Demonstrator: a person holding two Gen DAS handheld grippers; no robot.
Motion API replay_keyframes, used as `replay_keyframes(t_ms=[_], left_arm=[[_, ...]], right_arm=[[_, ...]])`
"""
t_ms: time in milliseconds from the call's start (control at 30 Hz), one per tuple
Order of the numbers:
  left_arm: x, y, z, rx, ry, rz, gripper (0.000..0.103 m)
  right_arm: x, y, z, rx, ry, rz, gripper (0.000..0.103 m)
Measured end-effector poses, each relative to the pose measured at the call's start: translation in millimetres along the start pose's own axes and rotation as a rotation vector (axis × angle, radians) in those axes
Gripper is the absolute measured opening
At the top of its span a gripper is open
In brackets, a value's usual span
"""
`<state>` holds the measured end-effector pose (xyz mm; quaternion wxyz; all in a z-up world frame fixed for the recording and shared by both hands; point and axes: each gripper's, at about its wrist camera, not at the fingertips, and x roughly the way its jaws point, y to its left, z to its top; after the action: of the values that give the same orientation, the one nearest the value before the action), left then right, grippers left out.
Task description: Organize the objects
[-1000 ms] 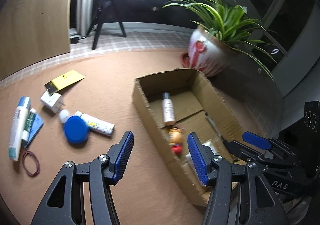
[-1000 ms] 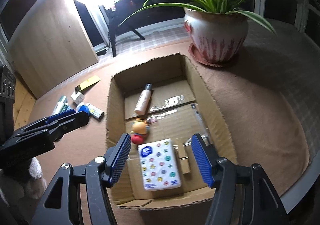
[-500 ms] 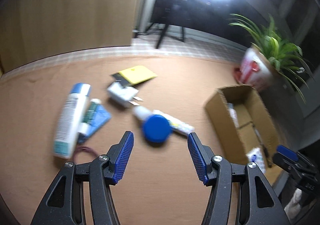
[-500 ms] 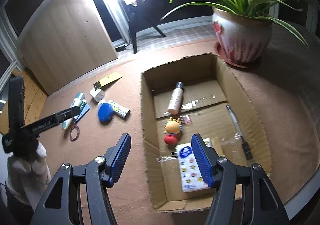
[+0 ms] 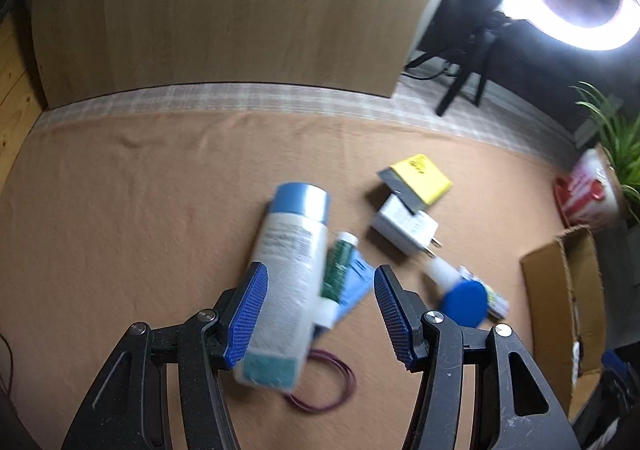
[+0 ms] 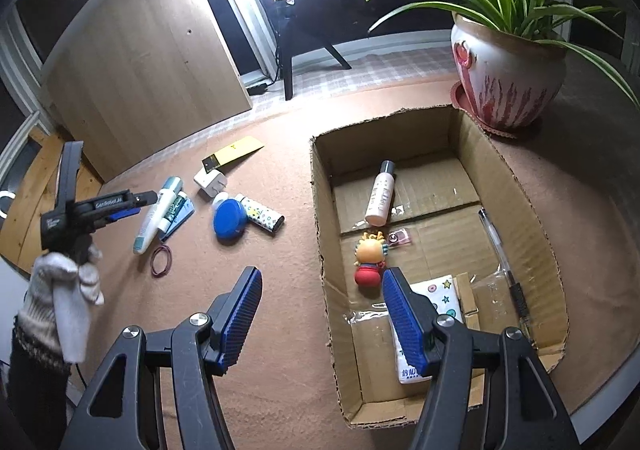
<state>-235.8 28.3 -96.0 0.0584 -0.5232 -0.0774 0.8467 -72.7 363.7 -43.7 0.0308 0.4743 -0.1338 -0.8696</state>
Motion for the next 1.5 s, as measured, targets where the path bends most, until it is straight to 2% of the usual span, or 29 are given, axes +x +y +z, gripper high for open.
replay_keyframes(t_ms=[167, 300, 400, 467, 567, 867, 1100, 1200, 1300, 1333, 1400, 1500], left_arm=[[12.4, 4.6, 6.8, 0.008, 0.019, 0.026, 0.059], [22.2, 7.9, 5.6, 0.027, 0.041, 0.064, 0.049], [22.7, 17.3, 4.6, 0.009, 0.04, 0.067, 0.047], [19.9, 25.1, 3.3, -0.006, 0.036, 0.075, 0.042], [12.3, 41.0, -2.3, -0.02, 0.031, 0.077, 0.042], [-13.8, 83.3, -33.9, -0.088, 0.009, 0.094, 0.042], [-39.3, 93.2, -79.5, -0.123, -0.002, 0.072, 0.042], [-47.4, 93.4, -94.7, -0.12, 0.0, 0.063, 0.043], [-56.2, 99.4, -105.5, -0.136, 0.03, 0.022, 0.052], [-60.6, 101.1, -108.7, -0.141, 0.024, 0.009, 0.057], [-71.4, 105.8, -113.2, -0.139, -0.002, 0.003, 0.061], [-78.7, 122.4, -115.8, -0.161, -0.026, -0.034, 0.06]], right_arm=[[-2.9, -3.9, -2.3, 0.012, -0.001, -0.008, 0.059], [-3.1, -3.8, -2.9, 0.015, 0.002, -0.009, 0.059], [-1.3, 0.7, -2.7, 0.006, 0.008, -0.004, 0.059], [1.1, 7.3, -2.5, -0.008, 0.013, 0.004, 0.059], [4.8, 17.5, -1.3, -0.028, 0.021, 0.019, 0.059], [22.8, 67.8, 2.2, -0.125, 0.054, 0.09, 0.059], [41.0, 109.0, 1.2, -0.199, 0.096, 0.15, 0.059], [50.5, 124.5, -1.5, -0.225, 0.122, 0.177, 0.059], [61.8, 142.2, -4.6, -0.255, 0.159, 0.212, 0.059], [65.5, 148.1, -5.4, -0.259, 0.175, 0.229, 0.059], [70.8, 159.2, -7.4, -0.261, 0.194, 0.256, 0.059], [82.6, 176.3, -10.5, -0.262, 0.223, 0.287, 0.059]])
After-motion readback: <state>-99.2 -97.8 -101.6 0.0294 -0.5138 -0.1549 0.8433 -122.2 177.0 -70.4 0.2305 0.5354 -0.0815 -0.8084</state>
